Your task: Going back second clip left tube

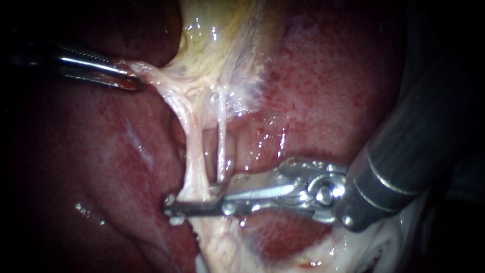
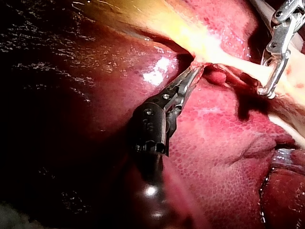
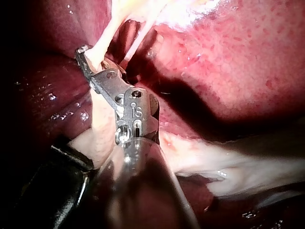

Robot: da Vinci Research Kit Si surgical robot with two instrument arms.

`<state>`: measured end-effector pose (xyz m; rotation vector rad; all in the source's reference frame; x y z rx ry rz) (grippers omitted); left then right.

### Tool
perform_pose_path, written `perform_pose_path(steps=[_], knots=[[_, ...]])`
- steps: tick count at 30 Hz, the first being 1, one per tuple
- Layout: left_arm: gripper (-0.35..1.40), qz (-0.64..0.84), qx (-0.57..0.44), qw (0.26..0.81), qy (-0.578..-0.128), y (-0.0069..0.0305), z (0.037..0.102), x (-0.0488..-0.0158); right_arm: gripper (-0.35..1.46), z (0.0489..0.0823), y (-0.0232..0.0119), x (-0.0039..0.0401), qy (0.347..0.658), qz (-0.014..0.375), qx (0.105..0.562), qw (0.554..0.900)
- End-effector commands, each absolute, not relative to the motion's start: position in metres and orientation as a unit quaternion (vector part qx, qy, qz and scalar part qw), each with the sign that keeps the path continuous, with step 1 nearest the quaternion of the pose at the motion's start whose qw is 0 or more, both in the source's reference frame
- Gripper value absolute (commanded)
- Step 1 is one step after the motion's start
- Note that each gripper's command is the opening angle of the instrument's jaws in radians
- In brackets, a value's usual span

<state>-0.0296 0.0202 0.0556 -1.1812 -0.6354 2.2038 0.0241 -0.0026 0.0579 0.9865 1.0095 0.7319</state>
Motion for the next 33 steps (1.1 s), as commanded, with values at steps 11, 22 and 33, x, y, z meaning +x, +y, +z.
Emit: perform_pose_path(steps=[11,22,33], knots=[[-0.35,0.821,-0.44,0.277,-0.236,0.0202,0.0556,-0.0295,0.46,0.0622,-0.003,0.0246,0.494,0.263,0.385,0.733],[-0.35,0.821,-0.44,0.277,-0.236,0.0203,0.0556,-0.0292,0.5,0.06,-0.0014,0.0189,0.533,0.207,0.296,0.765],[-0.35,0.821,-0.44,0.277,-0.235,0.0203,0.0557,-0.0291,0.5,0.0576,-0.0002,0.0114,0.552,0.156,0.243,0.783]])
